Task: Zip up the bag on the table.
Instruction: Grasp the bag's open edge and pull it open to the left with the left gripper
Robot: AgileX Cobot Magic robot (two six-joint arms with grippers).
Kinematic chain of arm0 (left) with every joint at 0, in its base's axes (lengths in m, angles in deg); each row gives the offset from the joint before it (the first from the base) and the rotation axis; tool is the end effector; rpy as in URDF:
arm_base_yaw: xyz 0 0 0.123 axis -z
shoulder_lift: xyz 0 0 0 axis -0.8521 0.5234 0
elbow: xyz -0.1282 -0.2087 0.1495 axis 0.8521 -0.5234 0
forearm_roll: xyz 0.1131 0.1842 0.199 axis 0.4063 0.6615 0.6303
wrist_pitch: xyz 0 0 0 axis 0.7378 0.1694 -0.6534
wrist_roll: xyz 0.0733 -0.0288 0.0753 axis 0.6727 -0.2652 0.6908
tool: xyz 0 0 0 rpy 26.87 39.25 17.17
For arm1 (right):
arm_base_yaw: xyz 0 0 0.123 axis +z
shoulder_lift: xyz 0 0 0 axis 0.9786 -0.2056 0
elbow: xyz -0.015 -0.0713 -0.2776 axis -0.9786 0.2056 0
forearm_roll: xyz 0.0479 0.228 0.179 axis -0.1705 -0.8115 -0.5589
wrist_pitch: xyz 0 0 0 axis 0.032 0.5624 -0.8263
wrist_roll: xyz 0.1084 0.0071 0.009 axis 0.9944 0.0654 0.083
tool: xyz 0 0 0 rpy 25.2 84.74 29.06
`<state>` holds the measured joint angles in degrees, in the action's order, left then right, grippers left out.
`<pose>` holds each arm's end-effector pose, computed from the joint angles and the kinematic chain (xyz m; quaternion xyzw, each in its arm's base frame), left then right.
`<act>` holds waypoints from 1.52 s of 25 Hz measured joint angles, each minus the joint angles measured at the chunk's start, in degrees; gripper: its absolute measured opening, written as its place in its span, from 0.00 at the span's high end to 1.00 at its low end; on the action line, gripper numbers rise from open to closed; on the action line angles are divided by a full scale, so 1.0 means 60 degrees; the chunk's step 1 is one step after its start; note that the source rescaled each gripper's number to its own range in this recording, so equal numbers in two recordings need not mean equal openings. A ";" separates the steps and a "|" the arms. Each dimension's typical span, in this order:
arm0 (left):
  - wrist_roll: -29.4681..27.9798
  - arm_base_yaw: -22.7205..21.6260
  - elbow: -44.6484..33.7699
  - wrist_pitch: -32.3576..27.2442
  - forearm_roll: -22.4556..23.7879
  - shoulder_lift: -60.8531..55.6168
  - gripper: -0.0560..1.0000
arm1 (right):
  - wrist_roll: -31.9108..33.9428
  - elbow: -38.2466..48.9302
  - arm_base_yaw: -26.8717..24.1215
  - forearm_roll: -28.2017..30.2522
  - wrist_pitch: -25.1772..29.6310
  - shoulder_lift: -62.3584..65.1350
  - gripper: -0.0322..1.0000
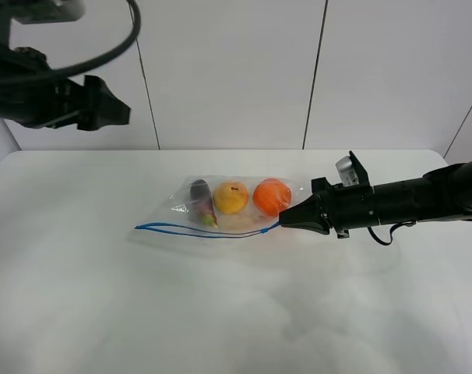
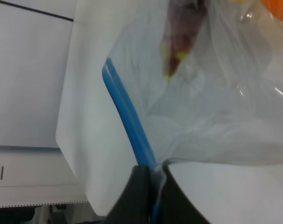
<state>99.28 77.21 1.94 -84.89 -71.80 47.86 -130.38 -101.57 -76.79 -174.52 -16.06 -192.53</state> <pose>0.3088 -0.1180 0.3287 0.1695 0.8622 -0.1273 0.4601 0.3345 0.1007 0.0937 -0.0213 0.8498 0.5003 0.1643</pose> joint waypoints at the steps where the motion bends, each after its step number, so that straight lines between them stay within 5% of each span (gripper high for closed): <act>1: 0.0082 0.0480 0.0000 0.0025 -0.0012 0.0000 0.00 | 0.0011 0.0000 0.0000 0.0000 0.0000 0.0000 0.97; 6: 0.0229 0.2594 0.0000 0.0048 0.0016 0.0000 0.00 | 0.0058 0.0000 0.0000 0.0081 0.0000 0.0000 0.97; 13: 0.0598 0.3757 0.0000 0.0048 0.0019 0.0000 0.00 | 0.0079 0.0000 0.0000 0.0111 0.0000 0.0000 0.97; 26: 0.0993 0.3980 0.0000 0.0251 0.0019 0.1701 0.00 | 0.0079 0.0000 0.0000 0.0144 0.0000 0.0000 0.97; 38: 0.1921 0.3980 0.0000 0.1822 0.0019 0.3606 0.00 | 0.0107 0.0000 0.0000 0.0245 0.0008 0.0000 0.97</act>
<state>110.81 101.09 1.94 -73.96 -71.69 69.49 -129.74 -101.57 -76.79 -173.05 -16.01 -192.53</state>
